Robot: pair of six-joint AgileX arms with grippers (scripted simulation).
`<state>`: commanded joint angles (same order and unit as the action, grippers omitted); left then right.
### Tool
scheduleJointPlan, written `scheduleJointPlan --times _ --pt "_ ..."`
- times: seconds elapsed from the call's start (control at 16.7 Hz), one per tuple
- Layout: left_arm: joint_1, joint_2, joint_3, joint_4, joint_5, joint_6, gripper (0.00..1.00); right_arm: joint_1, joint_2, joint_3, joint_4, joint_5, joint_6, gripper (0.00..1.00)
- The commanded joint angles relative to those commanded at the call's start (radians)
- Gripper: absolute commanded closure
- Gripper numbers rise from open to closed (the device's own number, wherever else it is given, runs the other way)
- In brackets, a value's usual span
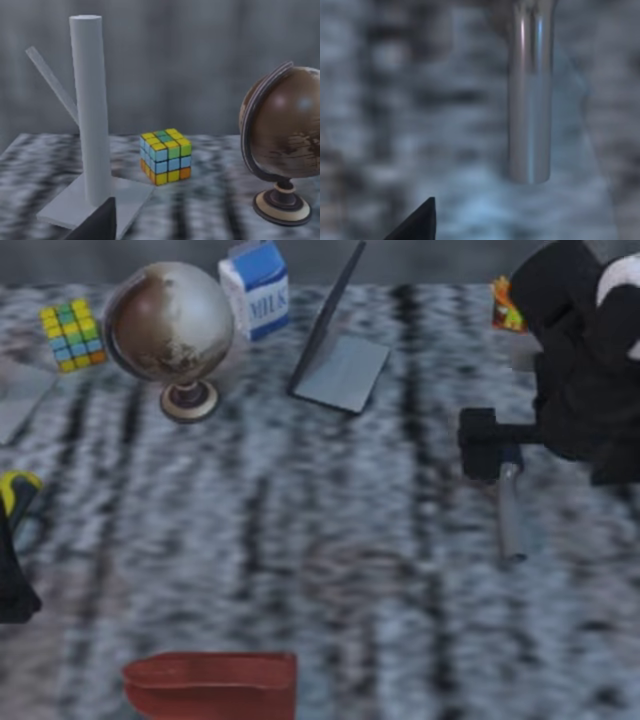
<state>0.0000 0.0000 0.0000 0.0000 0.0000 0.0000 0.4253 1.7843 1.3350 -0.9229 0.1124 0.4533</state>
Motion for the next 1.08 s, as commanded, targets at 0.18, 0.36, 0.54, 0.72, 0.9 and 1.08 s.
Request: scheduleJointPlan --times 0.18,0.36,0.54,0.72,0.9,1.08 --pt "0.0 0.0 0.0 0.0 0.0 0.0 0.0 0.032 0.128 0.091 -0.081 0.012 0.033 0.0" --pt "0.0 0.0 0.0 0.0 0.0 0.0 0.0 0.042 0.168 0.119 -0.11 0.016 0.043 0.0" --pt "0.0 0.0 0.0 0.0 0.0 0.0 0.0 0.042 0.168 0.119 -0.11 0.016 0.043 0.0" --pt "0.0 0.0 0.0 0.0 0.0 0.0 0.0 0.037 0.174 0.106 -0.091 0.015 0.039 0.0" --pt "0.0 0.0 0.0 0.0 0.0 0.0 0.0 0.029 0.221 0.058 0.006 0.016 0.03 0.0" --pt "0.0 0.0 0.0 0.0 0.0 0.0 0.0 0.018 0.287 -0.007 0.147 0.016 0.021 0.0"
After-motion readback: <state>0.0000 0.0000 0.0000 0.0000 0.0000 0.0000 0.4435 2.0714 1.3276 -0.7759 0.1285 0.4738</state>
